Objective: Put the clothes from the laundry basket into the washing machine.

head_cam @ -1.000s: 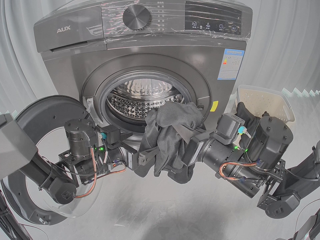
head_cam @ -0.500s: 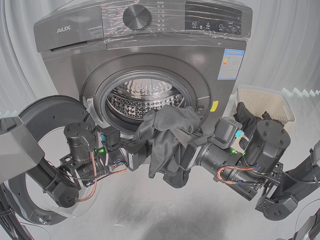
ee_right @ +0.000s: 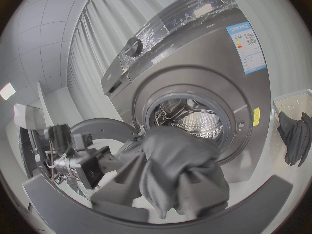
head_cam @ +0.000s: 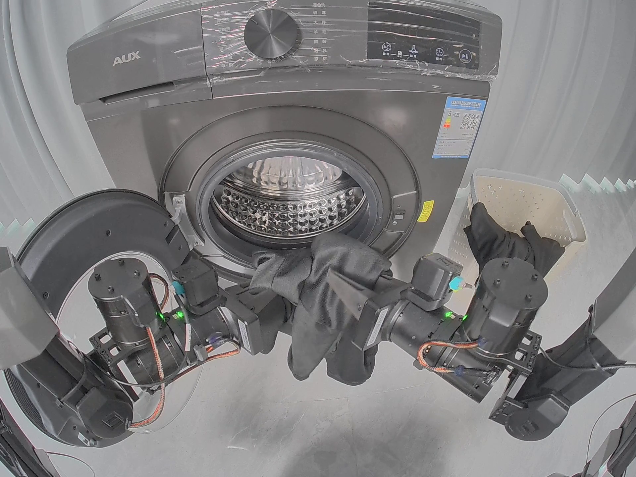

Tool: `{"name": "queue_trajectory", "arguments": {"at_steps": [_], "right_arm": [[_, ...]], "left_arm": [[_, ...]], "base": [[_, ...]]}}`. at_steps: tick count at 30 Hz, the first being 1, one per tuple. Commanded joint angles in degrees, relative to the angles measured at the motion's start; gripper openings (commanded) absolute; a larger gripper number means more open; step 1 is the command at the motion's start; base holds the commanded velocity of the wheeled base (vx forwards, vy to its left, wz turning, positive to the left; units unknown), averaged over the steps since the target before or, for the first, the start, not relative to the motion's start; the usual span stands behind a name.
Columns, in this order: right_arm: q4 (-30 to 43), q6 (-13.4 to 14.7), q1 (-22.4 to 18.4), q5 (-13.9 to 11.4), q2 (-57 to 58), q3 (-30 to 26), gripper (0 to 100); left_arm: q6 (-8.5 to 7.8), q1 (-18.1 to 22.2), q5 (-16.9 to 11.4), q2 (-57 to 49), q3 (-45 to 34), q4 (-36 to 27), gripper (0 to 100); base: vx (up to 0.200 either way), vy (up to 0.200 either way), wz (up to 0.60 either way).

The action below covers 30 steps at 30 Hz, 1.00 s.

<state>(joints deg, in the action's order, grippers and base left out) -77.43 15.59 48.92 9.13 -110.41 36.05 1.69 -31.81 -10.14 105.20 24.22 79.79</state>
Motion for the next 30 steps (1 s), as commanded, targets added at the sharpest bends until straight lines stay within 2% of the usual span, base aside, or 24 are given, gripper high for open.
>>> {"name": "queue_trajectory", "arguments": {"at_steps": [1,5,11,15,22,30], "right_arm": [[-0.1,0.0,-0.2,-0.1,-2.3,-0.3,100],[0.6,-0.5,-0.7,0.0,-3.8,-2.6,100],[0.7,-0.8,-0.8,0.0,-5.4,-4.8,100],[0.8,-0.9,-1.8,0.0,-6.5,-5.5,100],[0.8,-1.6,-1.8,0.0,-8.8,-9.2,100],[0.8,-1.7,-2.4,-0.1,-11.5,-12.8,100]], "left_arm": [[0.33,-0.2,0.0,-2.6,0.0,0.0,0],[0.41,-1.1,1.5,-2.5,1.6,0.1,0],[0.59,-1.8,1.8,-2.5,2.6,0.1,0],[0.59,-1.8,3.8,-2.0,4.3,0.2,0],[1.38,-1.8,4.6,-1.8,5.2,0.2,0],[1.47,-1.5,5.4,-1.8,6.5,0.2,0]], "base": [[0.0,0.0,0.0],[0.0,0.0,0.0],[0.0,0.0,0.0],[0.0,0.0,0.0],[0.0,0.0,0.0],[0.0,0.0,0.0]]}}
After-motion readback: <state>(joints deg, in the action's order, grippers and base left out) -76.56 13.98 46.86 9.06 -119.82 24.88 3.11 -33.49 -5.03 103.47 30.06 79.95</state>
